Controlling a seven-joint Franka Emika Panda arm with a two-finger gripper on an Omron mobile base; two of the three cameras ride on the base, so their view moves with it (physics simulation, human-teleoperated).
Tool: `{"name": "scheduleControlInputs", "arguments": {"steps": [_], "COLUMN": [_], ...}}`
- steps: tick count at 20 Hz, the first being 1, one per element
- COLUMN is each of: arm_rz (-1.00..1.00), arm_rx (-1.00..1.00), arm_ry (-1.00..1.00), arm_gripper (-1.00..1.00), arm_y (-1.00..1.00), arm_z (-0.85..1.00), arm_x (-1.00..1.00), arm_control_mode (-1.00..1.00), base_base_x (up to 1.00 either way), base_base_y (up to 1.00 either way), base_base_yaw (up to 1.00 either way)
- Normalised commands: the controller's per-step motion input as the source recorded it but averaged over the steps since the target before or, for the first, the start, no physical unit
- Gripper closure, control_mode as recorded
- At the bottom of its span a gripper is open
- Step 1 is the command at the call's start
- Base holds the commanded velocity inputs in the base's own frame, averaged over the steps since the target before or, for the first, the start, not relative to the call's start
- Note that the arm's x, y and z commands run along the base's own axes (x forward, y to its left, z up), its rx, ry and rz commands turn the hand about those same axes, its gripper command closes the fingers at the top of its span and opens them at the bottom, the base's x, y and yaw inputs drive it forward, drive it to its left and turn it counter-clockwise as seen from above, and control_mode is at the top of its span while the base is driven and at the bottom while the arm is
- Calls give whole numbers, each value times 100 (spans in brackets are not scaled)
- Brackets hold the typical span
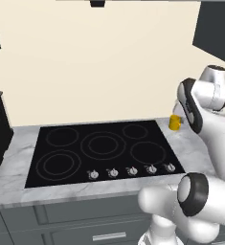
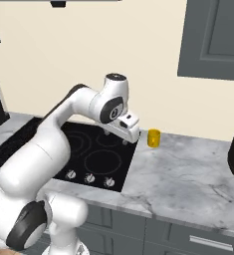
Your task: Clear the mugs and bowl far away from the sink.
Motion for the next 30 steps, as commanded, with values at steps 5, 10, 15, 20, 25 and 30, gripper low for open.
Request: {"name": "scheduleControlInputs", "arguments": {"steps": [5,10,15,20,25,30], "arm_rz": [-1,2,3,2,0,0], "arm_rx": [-4,-11,-1,0,0,0], "arm_ry": [-17,-25,-3,-1,0,0], "arm_gripper": [-100,-100,-100,-100,-100,-100], "arm_y": [10,4,0,0,0,0], "arm_z": [20,40,29,3,0,0], "arm_x": [-13,-20,-17,-14,0,0], "arm_control_mode": [-100,-100,-100,100,100,100], "base_base_x": [0,0,0,-19,-36,0], "base_base_y": [0,0,0,0,-1,0], "base_base_yaw": [0,0,0,0,-60,-100]}}
